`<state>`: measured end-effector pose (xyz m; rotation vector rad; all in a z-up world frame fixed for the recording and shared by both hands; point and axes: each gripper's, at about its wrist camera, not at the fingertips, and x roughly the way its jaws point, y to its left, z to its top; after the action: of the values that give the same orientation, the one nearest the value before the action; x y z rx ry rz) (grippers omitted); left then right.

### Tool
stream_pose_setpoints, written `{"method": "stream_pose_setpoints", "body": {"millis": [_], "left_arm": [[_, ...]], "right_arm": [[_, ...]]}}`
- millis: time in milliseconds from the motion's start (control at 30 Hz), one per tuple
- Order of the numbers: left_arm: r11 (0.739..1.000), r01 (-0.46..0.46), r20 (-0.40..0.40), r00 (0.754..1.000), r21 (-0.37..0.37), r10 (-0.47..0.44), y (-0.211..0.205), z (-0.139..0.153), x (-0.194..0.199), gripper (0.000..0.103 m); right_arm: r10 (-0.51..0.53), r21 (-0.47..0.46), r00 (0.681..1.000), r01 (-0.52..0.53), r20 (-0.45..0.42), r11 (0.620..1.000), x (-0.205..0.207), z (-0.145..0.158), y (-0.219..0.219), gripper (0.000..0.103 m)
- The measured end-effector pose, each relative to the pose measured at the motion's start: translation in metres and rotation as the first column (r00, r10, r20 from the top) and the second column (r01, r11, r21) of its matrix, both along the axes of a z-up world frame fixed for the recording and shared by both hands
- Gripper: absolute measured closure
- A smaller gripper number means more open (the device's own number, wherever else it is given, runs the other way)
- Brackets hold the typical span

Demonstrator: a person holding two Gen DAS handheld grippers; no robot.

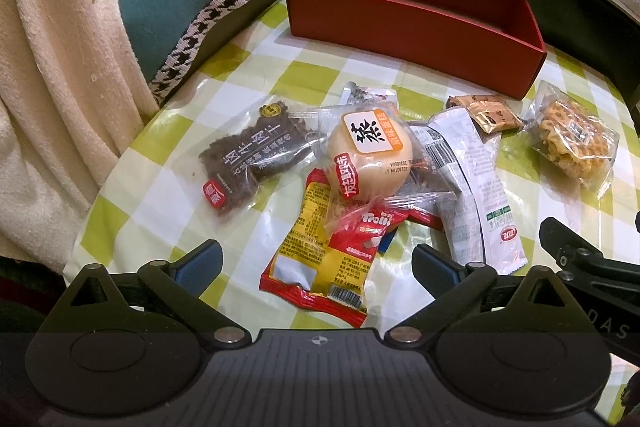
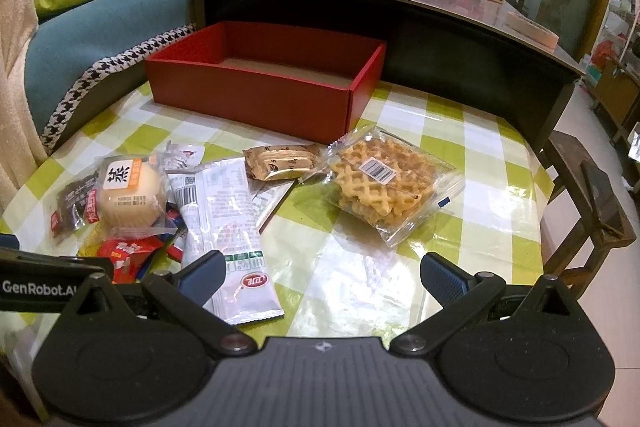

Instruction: Organize snacks

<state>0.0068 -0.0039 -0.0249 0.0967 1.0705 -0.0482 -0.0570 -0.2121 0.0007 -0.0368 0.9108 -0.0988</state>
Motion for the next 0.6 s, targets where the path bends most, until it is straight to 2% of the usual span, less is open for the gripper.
{"method": "stream_pose_setpoints", "body": {"millis": [600], "left_arm": [[1.000, -0.005, -0.018, 1.000, 0.009, 0.005, -0.0023, -0.0021, 0.0018, 0.002]], "right_arm": [[0.004, 0.001, 1.000, -0.004, -0.014, 1.000, 0.0021, -0.0028, 0.0005, 0.000]]}}
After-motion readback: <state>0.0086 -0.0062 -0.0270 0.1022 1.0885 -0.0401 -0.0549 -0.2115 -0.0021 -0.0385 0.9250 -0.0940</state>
